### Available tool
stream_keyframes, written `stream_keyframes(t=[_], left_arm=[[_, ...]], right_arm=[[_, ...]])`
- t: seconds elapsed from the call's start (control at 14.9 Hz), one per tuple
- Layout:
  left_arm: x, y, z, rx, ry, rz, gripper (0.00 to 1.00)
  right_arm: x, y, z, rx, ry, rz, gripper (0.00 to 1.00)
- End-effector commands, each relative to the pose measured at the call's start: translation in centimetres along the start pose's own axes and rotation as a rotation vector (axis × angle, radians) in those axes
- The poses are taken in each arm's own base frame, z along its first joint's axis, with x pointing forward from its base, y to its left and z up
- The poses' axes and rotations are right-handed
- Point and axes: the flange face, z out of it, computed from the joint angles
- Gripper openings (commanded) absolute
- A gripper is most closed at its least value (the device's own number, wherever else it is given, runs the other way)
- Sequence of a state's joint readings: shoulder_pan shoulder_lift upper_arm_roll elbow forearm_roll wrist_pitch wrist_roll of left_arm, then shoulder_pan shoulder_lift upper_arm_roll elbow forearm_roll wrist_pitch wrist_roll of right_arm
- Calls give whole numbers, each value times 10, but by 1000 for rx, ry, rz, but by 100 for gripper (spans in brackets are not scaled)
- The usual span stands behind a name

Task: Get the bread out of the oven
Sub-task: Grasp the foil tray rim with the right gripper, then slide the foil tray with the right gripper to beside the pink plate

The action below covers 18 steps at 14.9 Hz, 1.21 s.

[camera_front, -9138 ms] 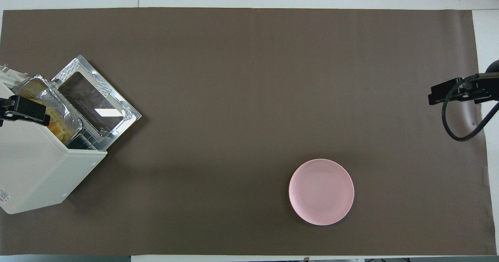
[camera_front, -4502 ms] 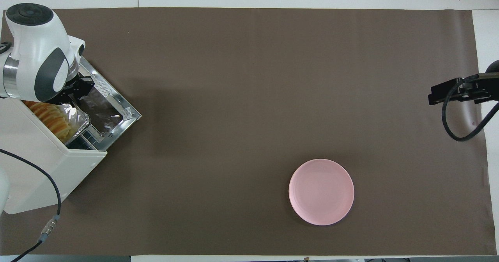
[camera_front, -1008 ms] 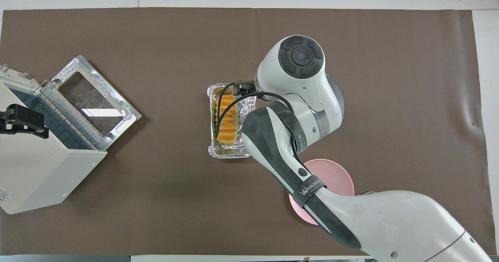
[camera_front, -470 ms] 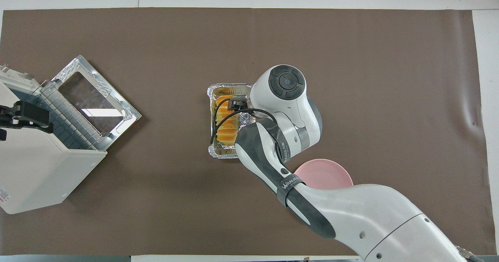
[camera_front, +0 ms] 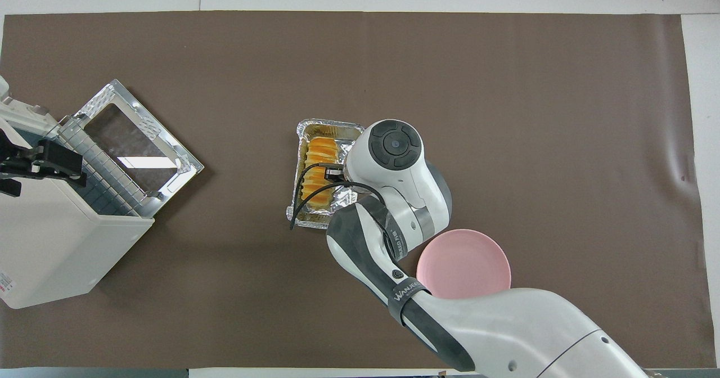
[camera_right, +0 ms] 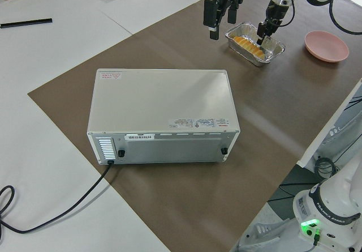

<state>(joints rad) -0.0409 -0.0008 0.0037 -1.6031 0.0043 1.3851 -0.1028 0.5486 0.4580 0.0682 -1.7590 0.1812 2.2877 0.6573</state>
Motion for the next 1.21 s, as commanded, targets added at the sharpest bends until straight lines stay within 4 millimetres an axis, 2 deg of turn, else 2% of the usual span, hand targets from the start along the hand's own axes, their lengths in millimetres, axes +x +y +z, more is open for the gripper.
stream_keyframes(t=[0.0, 0.2, 0.34, 0.47, 0.6, 0.81, 0.94, 1.08, 1.14], left_arm=[[-1, -1, -5, -8, 12, 10, 100], [-2, 0, -6, -9, 14, 10, 100], [-2, -1, -6, -7, 12, 7, 100], [-6, -1, -11, -8, 22, 4, 100], [-10, -6, -16, -11, 32, -5, 100], [-12, -6, -17, -11, 32, -7, 100], [-12, -6, -16, -11, 31, -5, 100], [-12, -6, -16, -11, 31, -7, 100], [-12, -6, -17, -11, 34, -7, 100]], right_arm=[[-1, 6, -16, 29, 18, 30, 0], [9, 16, -36, 43, 38, 44, 0], [23, 30, -56, 54, 56, 63, 0], [54, 72, -77, 51, 70, 22, 0], [82, 122, -88, 47, 58, -27, 0], [114, 212, -99, 97, -11, -92, 0], [117, 260, -99, 108, -65, -165, 0], [109, 293, -89, 109, -83, -222, 0], [106, 300, -84, 107, -92, -223, 0]])
